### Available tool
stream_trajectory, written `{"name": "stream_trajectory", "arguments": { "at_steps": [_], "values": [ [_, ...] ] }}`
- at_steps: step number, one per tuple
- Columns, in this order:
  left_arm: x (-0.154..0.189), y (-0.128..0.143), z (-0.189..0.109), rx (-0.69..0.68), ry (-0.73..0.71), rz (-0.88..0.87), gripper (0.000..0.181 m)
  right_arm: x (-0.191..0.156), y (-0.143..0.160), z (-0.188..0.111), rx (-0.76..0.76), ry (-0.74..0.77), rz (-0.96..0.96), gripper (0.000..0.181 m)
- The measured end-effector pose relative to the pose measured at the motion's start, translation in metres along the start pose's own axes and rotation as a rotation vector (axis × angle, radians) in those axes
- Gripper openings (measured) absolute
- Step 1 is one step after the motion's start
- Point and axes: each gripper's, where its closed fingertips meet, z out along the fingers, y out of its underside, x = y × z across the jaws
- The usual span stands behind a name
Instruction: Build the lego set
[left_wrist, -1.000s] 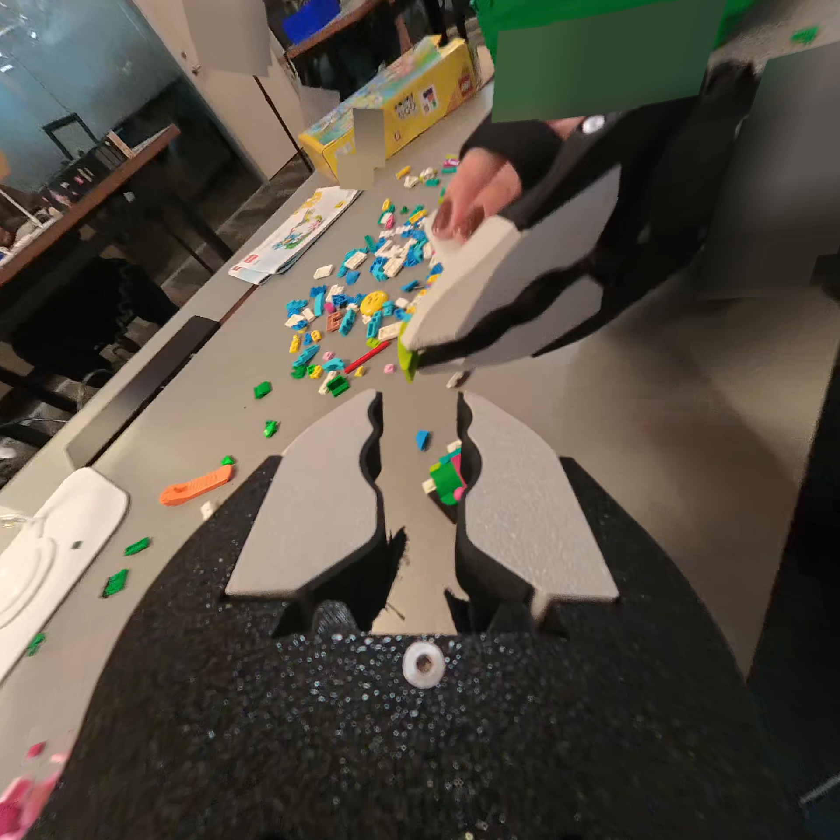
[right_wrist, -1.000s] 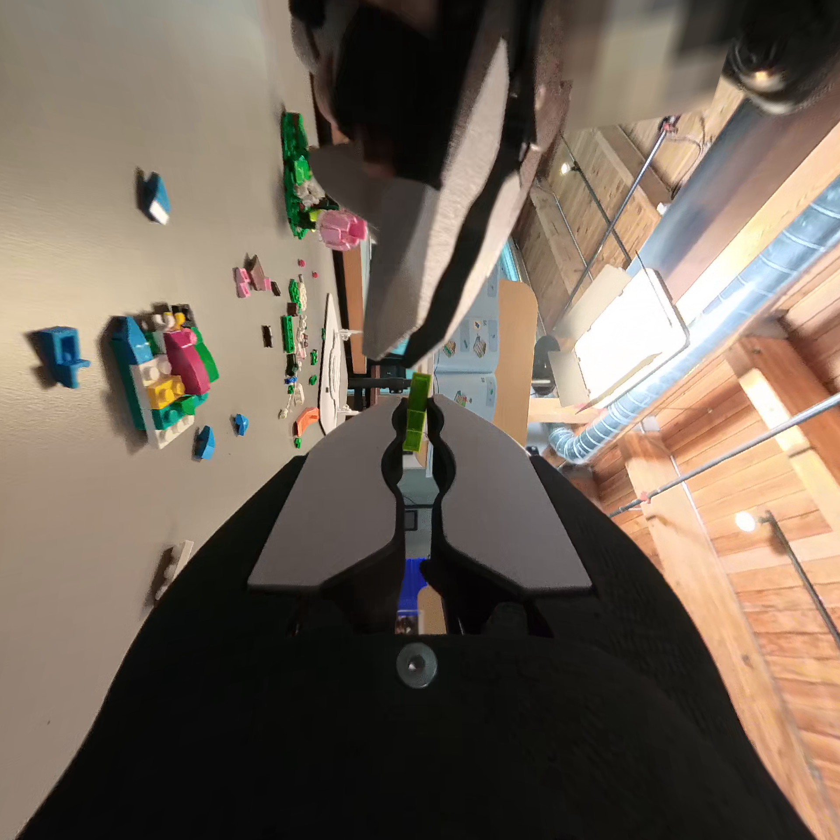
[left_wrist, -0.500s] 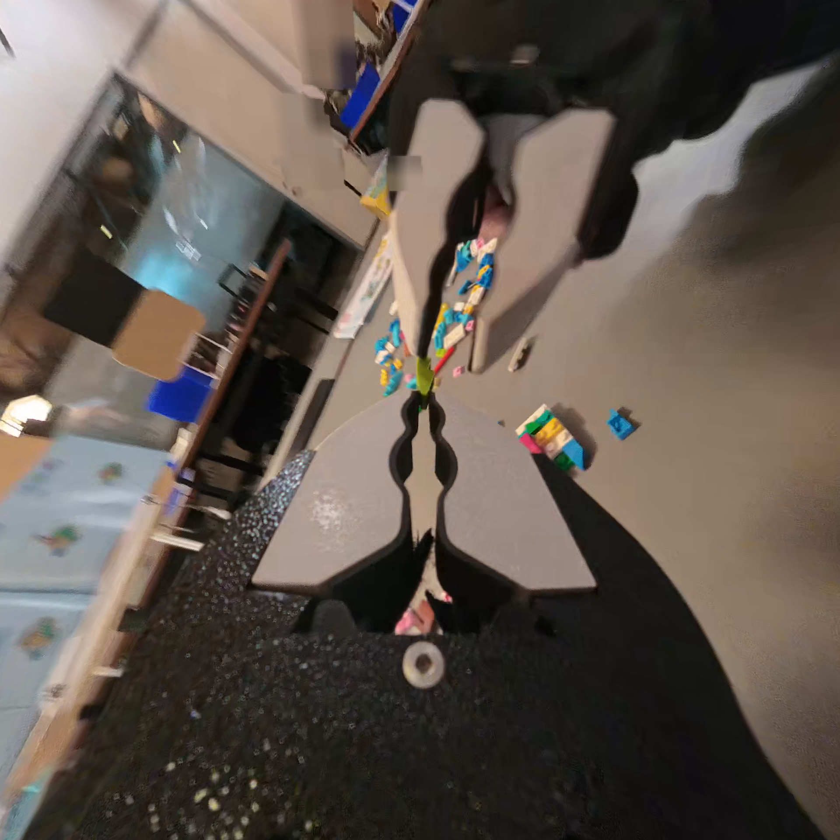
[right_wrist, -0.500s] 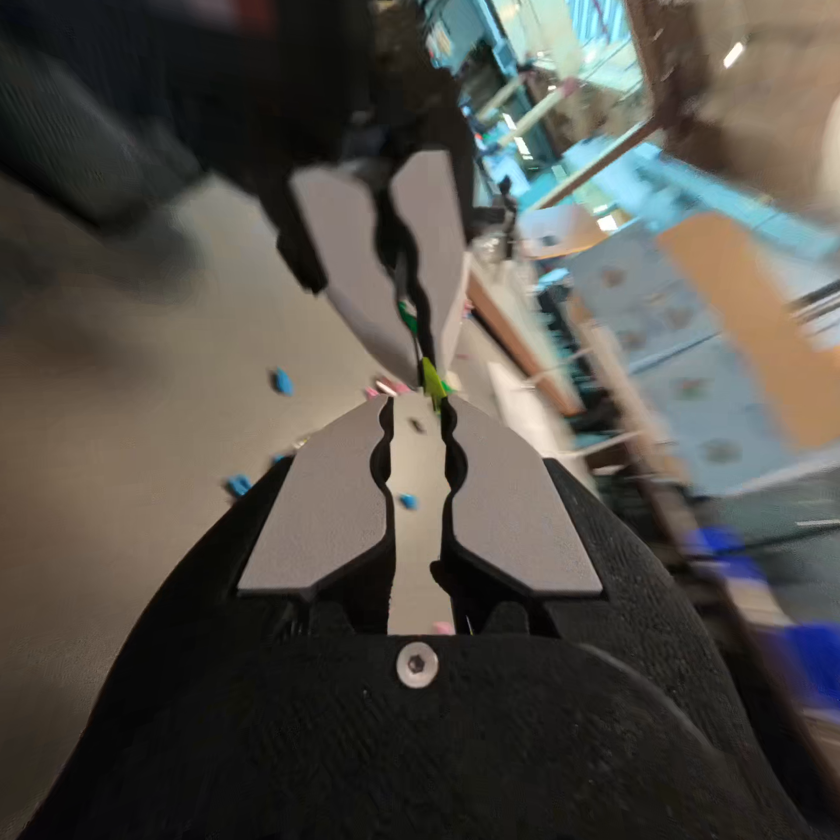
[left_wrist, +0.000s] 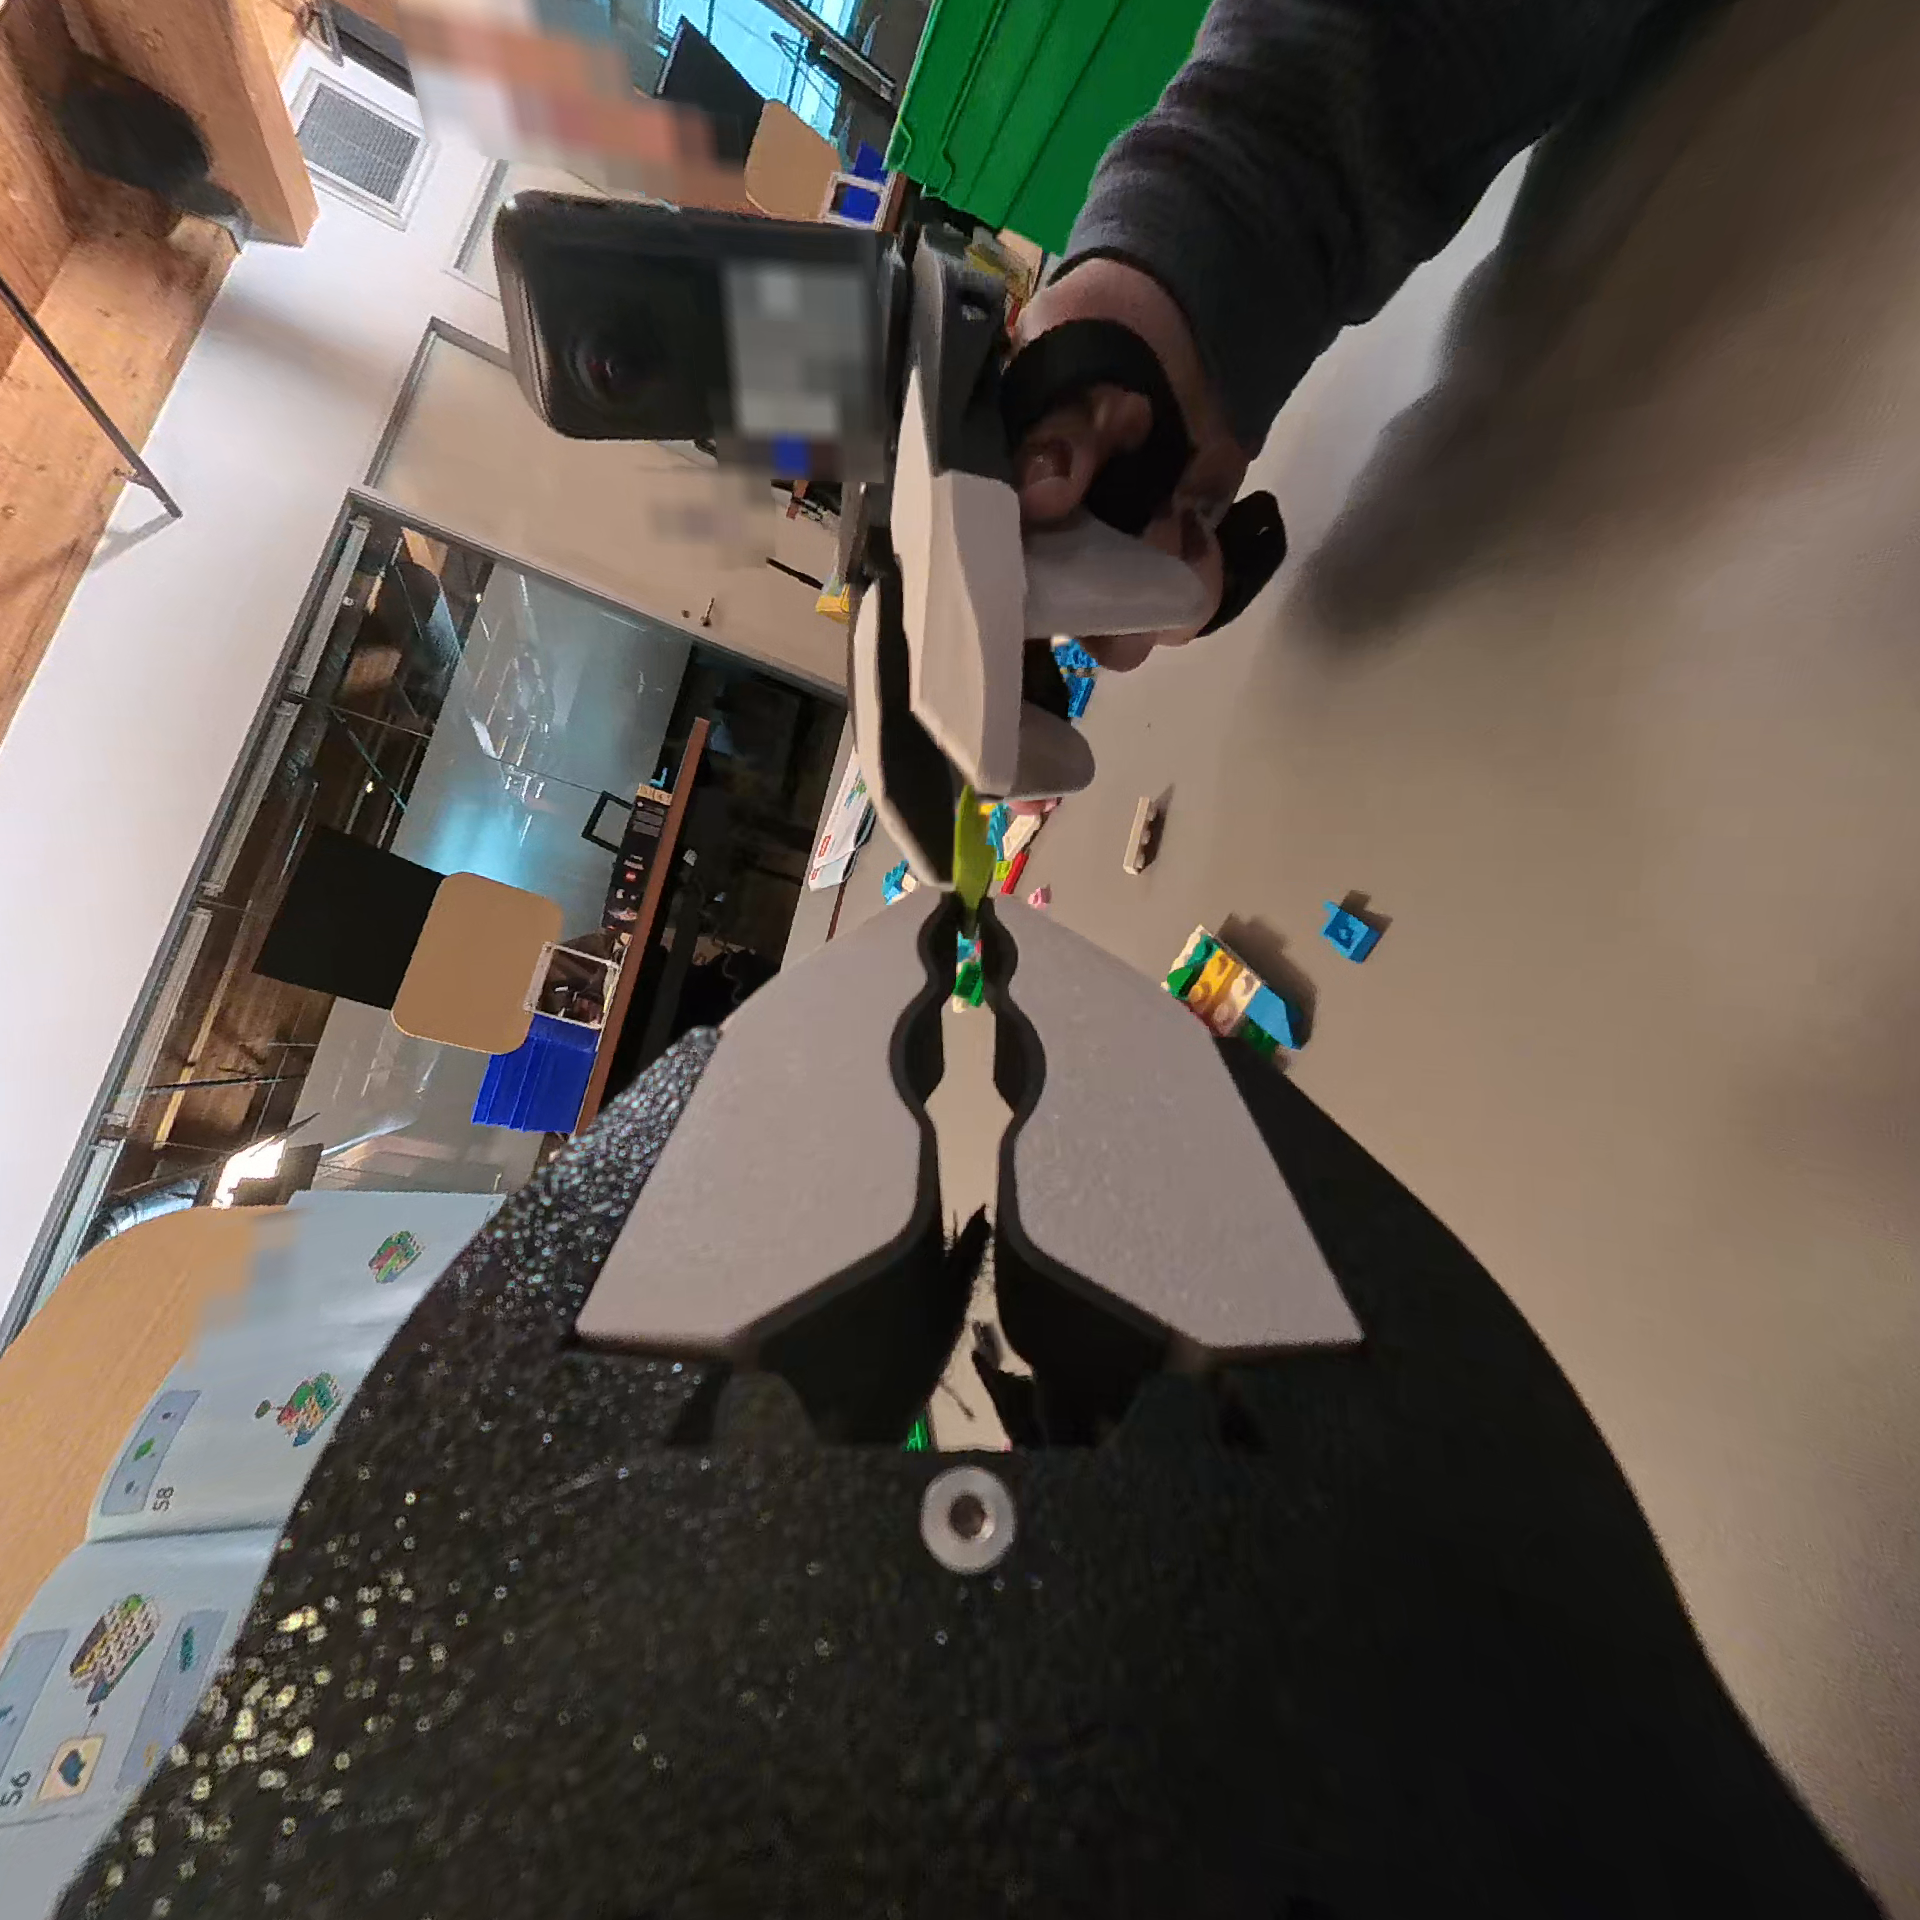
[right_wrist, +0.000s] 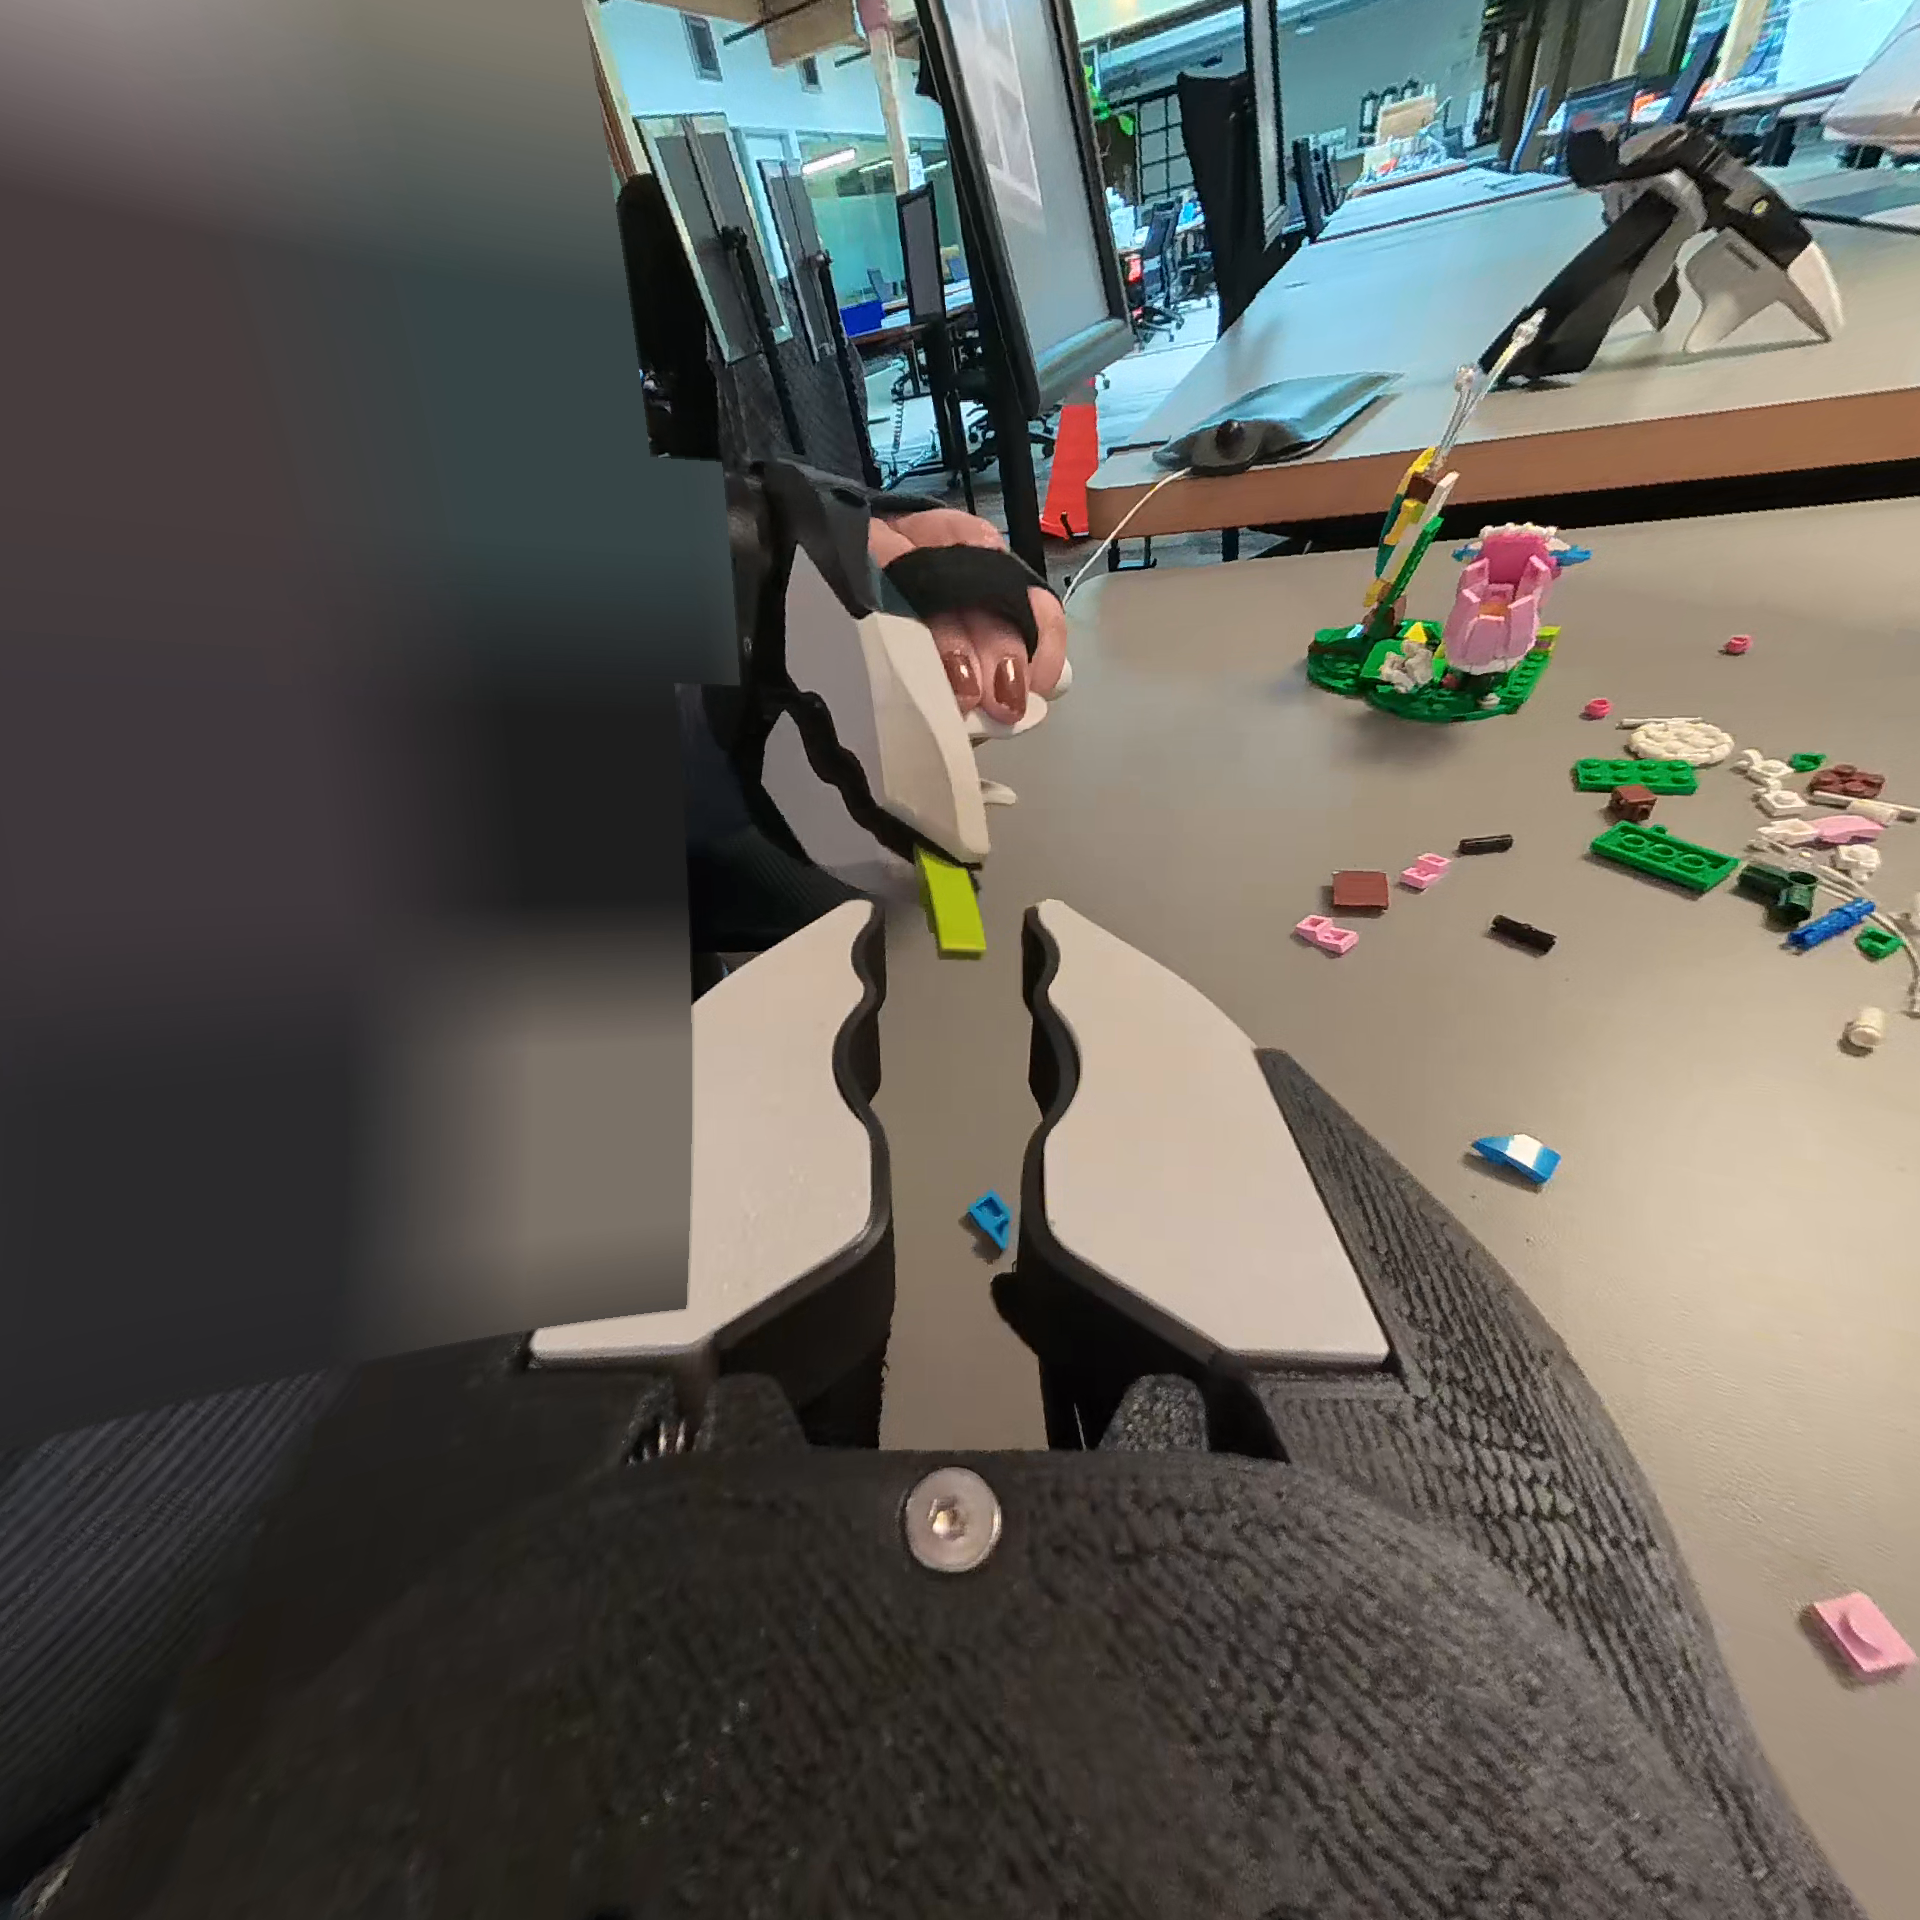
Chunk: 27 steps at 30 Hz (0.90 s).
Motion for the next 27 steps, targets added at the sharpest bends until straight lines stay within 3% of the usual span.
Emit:
{"name": "stream_trajectory", "arguments": {
  "at_steps": [1,3,7,11,15,27],
  "values": [
    [0.001,-0.001,0.001,0.003,0.001,0.006,0.004,0.0,0.0,0.0,0.004,0.004,-0.011,0.022],
    [0.0,0.0,0.002,-0.011,-0.003,0.011,0.004,0.0,-0.001,-0.001,0.003,0.011,-0.045,0.007],
    [0.003,0.003,0.006,-0.01,0.003,-0.087,0.005,0.002,0.001,-0.003,-0.032,0.047,-0.113,0.007],
    [0.008,0.009,0.005,0.001,0.099,-0.441,0.023,0.008,0.006,-0.005,-0.085,0.132,-0.27,0.007],
    [0.013,0.008,0.003,0.049,0.199,-0.71,0.019,0.002,0.012,-0.001,-0.128,0.124,-0.376,0.006],
    [0.028,0.009,0.005,0.049,0.278,-0.776,0.008,0.002,0.02,0.005,-0.181,0.146,-0.468,0.007]
  ]
}}
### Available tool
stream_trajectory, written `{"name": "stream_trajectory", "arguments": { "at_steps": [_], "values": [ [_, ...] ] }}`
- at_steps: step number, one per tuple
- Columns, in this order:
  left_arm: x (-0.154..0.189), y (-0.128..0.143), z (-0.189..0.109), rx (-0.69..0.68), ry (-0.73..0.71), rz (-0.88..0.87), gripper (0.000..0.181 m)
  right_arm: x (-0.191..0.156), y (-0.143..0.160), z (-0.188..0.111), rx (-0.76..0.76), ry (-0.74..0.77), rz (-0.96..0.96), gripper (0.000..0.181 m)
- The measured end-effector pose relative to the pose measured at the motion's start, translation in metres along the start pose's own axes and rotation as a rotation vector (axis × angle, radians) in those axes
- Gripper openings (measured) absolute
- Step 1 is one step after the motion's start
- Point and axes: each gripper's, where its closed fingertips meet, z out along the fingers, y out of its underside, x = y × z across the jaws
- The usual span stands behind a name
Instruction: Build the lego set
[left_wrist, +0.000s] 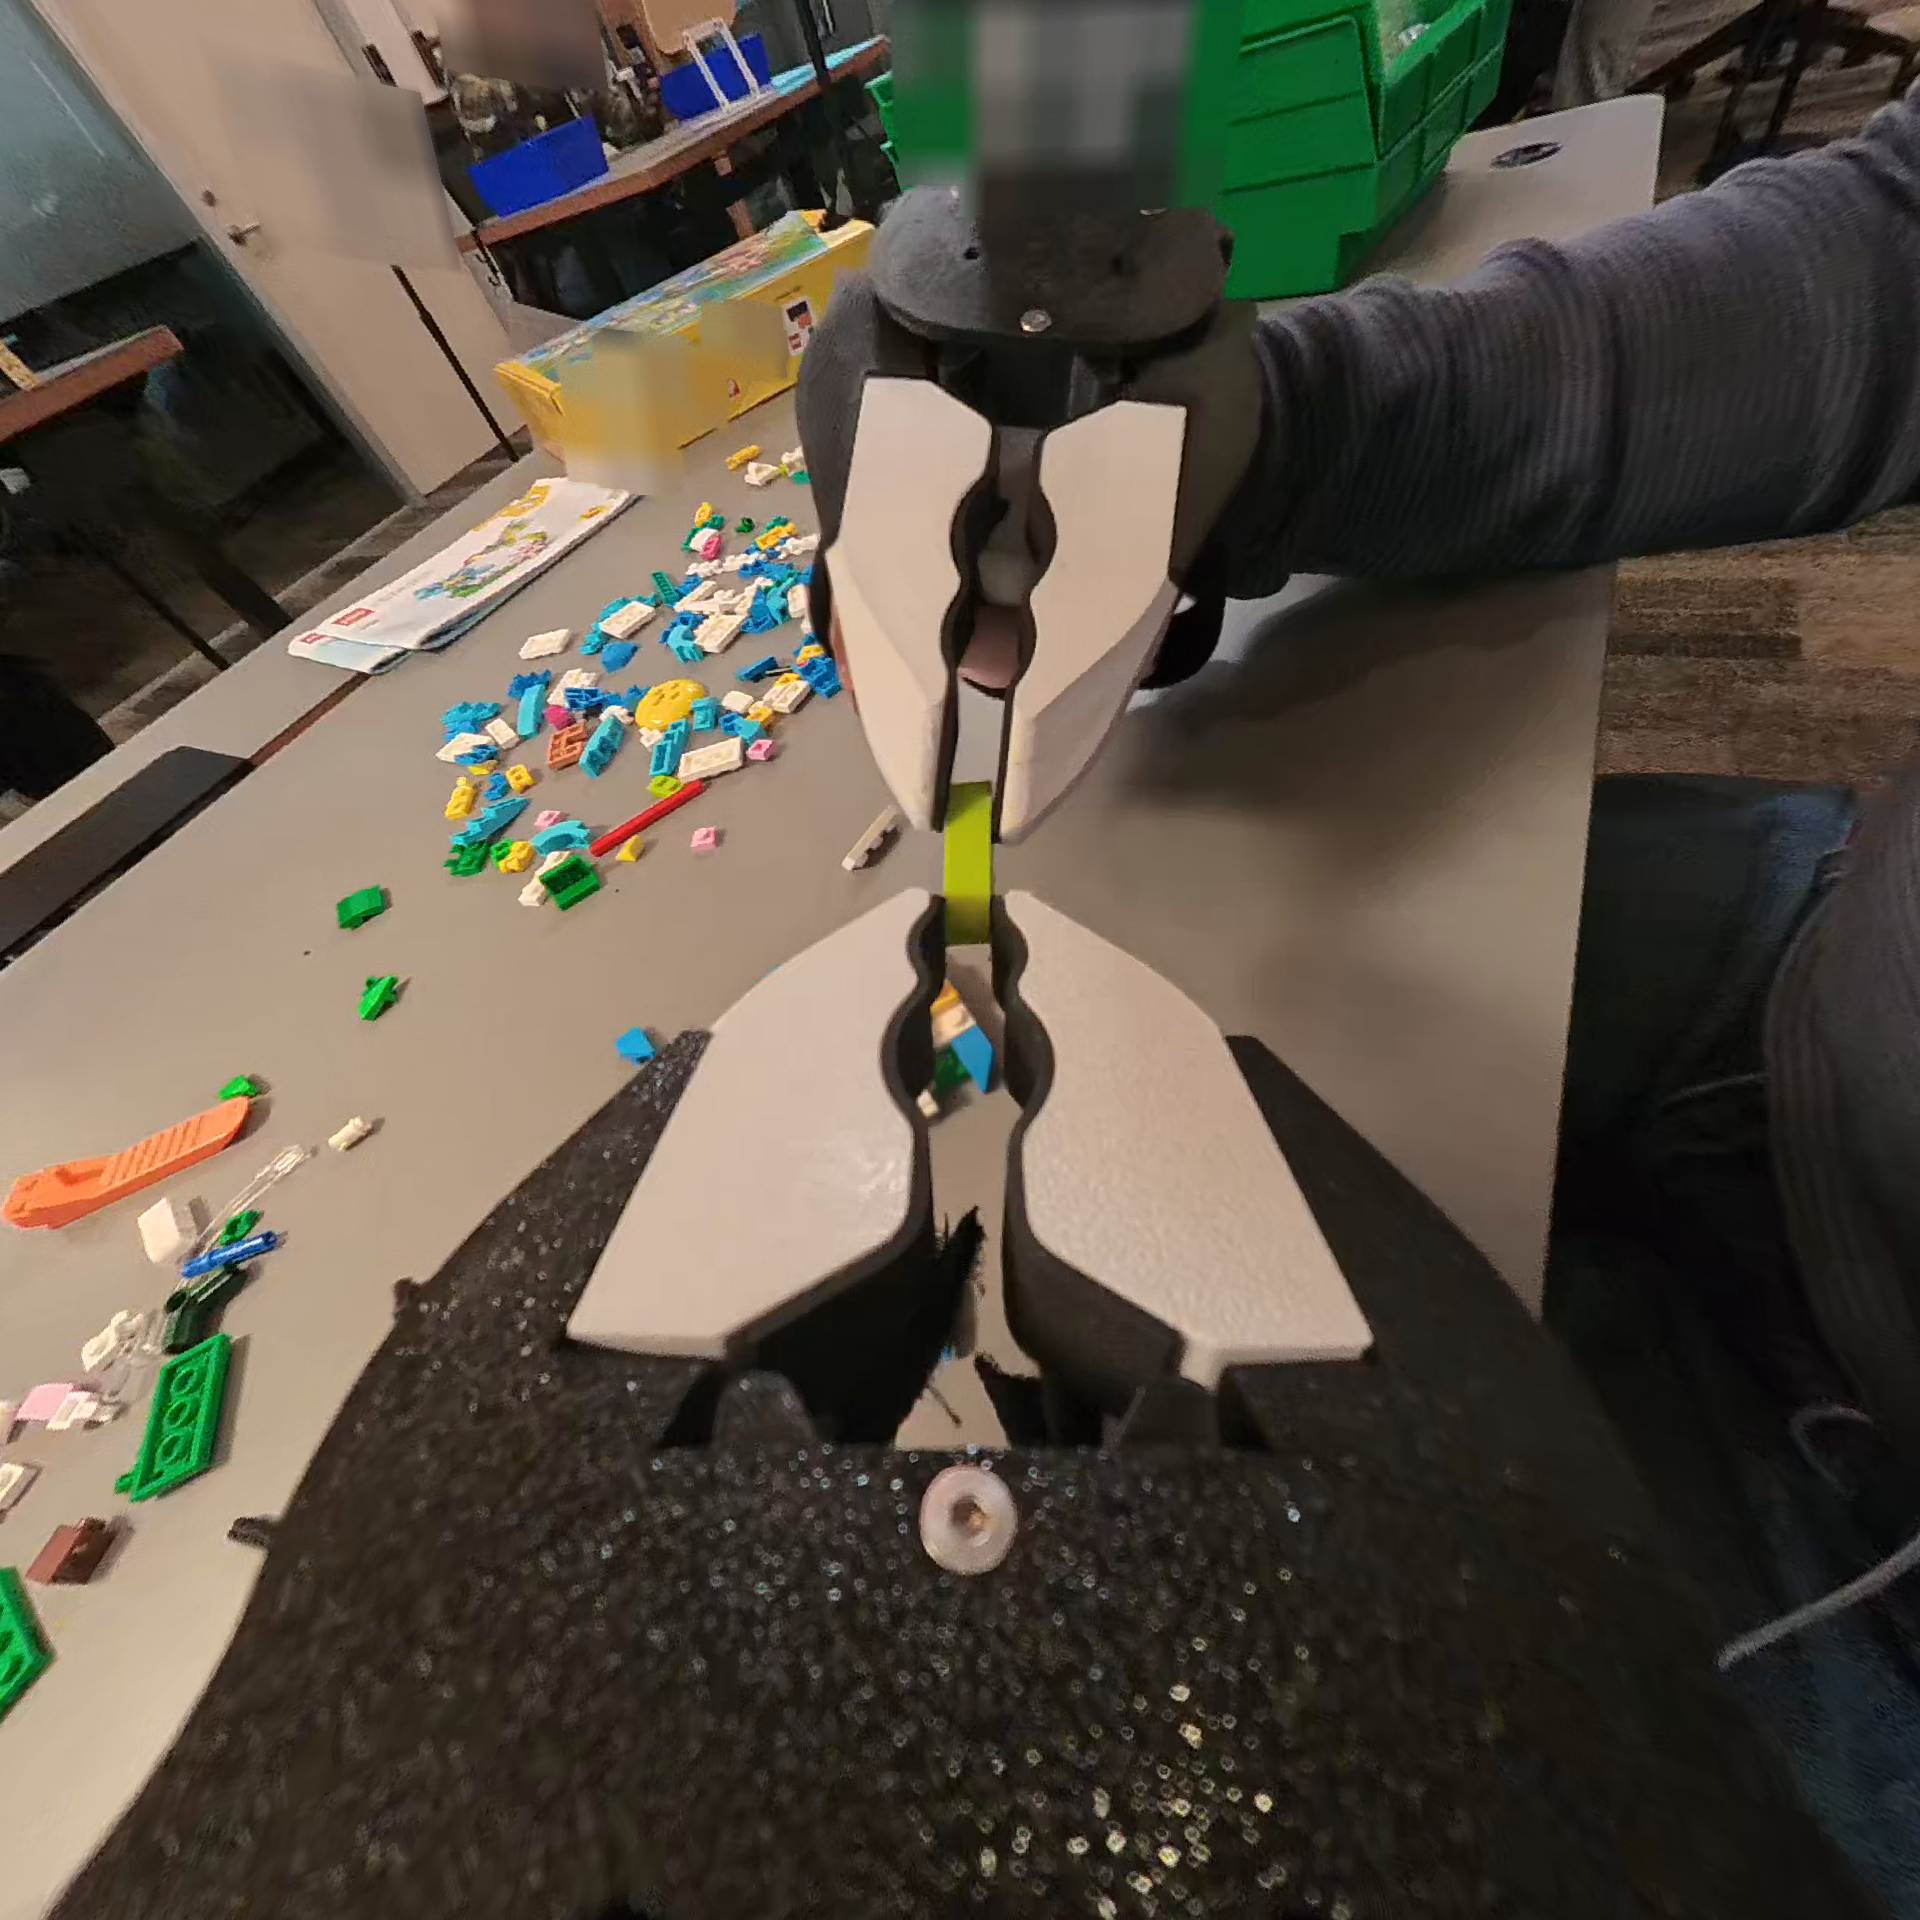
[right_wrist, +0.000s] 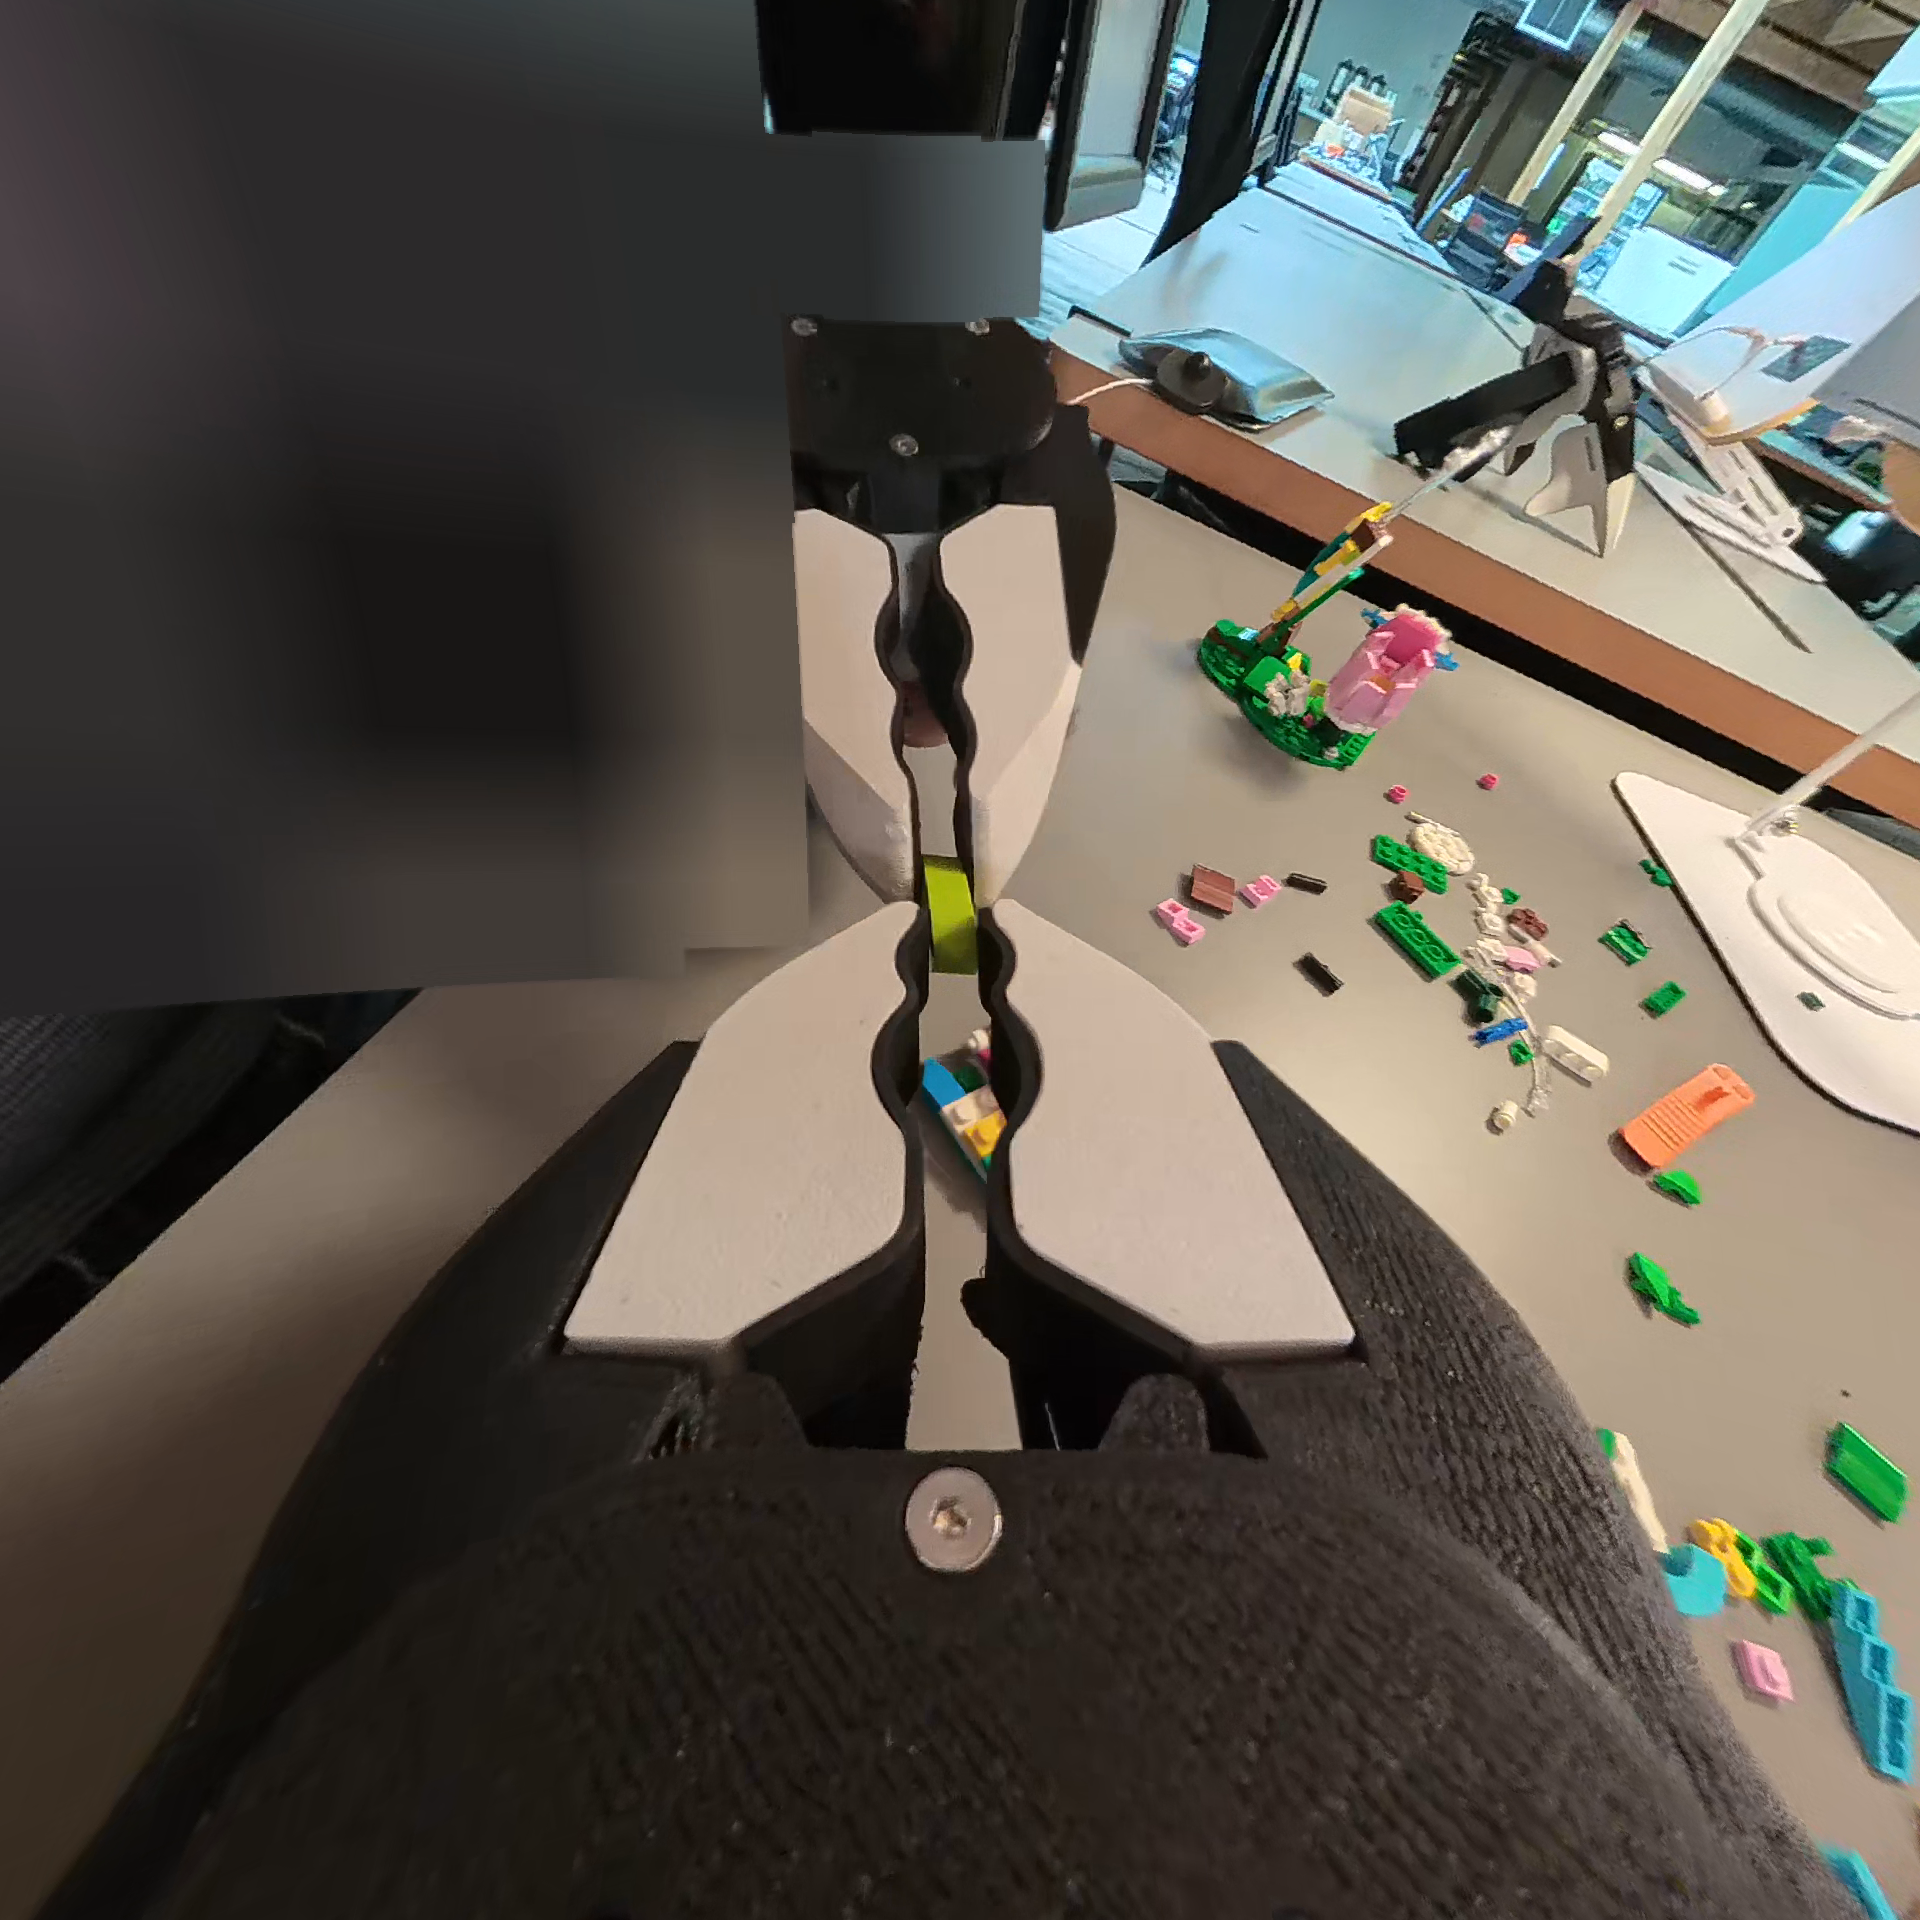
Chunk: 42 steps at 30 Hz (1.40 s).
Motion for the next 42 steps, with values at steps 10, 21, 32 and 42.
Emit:
{"name": "stream_trajectory", "arguments": {
  "at_steps": [10,21,32,42],
  "values": [
    [-0.047,-0.004,-0.029,0.112,-0.425,0.109,0.008,0.059,-0.005,-0.028,0.159,0.475,-0.112,0.021],
    [-0.055,-0.001,-0.034,0.135,-0.443,0.041,0.008,0.074,0.005,-0.044,0.134,0.663,-0.138,0.007],
    [-0.061,-0.003,-0.034,0.16,-0.458,0.025,0.008,0.077,0.01,-0.044,0.096,0.688,-0.143,0.004],
    [-0.073,-0.004,-0.037,0.199,-0.49,-0.028,0.008,0.077,0.013,-0.042,0.059,0.691,-0.173,0.002]
  ]
}}
